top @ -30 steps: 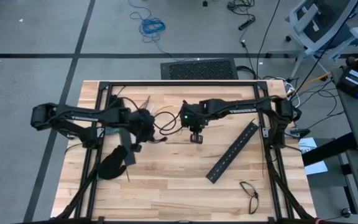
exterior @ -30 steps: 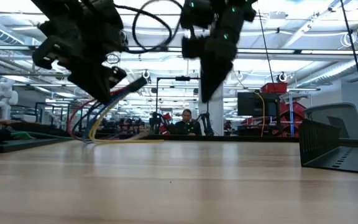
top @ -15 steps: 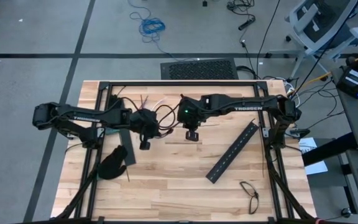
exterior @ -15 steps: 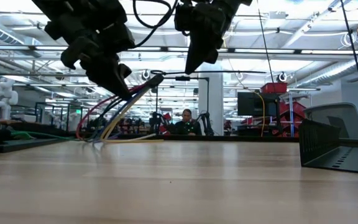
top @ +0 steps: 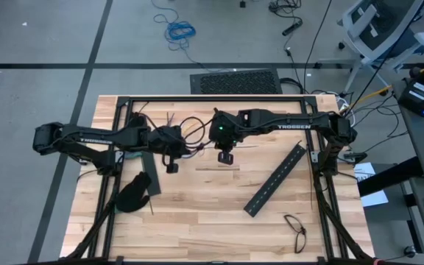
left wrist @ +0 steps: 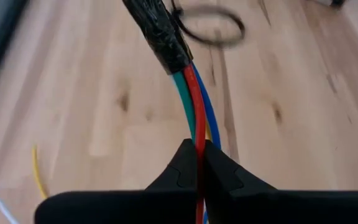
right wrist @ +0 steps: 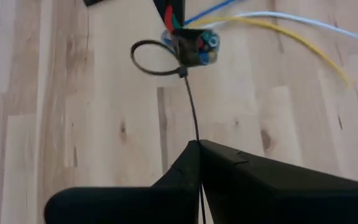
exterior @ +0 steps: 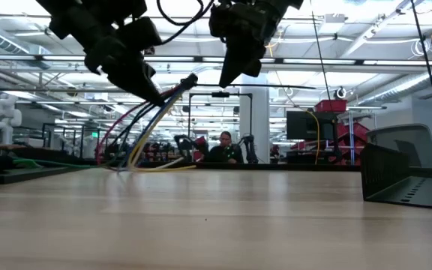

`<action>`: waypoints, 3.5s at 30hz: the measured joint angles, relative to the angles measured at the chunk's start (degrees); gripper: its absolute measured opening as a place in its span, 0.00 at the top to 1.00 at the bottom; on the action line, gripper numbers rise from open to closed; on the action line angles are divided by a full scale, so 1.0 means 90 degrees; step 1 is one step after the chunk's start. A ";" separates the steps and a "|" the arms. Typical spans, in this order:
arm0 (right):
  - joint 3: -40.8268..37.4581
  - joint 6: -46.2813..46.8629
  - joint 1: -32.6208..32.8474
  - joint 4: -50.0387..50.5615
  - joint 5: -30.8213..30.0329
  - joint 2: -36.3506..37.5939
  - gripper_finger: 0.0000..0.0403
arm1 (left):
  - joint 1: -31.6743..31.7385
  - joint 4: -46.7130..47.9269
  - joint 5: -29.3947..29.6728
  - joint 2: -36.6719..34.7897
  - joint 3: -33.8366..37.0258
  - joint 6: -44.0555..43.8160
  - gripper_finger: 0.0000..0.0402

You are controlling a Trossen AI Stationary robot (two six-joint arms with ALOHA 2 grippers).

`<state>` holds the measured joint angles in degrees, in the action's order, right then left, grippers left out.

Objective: Ziptie cables

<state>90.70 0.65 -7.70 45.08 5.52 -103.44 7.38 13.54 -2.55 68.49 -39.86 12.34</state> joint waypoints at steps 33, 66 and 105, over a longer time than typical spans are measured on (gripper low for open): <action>0.0000 -0.0039 -0.0489 -0.0665 -0.0141 0.0046 1.00 | 0.0005 0.0601 0.0836 -0.0828 0.0000 -0.0105 0.99; -0.0002 -0.0315 -0.0496 0.0220 0.0301 0.0080 1.00 | 0.0015 0.0381 0.1154 -0.0020 0.0000 0.0513 0.99; 0.0374 -0.0505 -0.0806 0.0466 0.0211 0.0092 1.00 | 0.0131 -0.0593 0.1384 -0.0026 0.0000 0.1207 0.99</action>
<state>94.06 -3.90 -14.95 49.28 7.42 -102.61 8.56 8.21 9.91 68.26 -39.86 23.20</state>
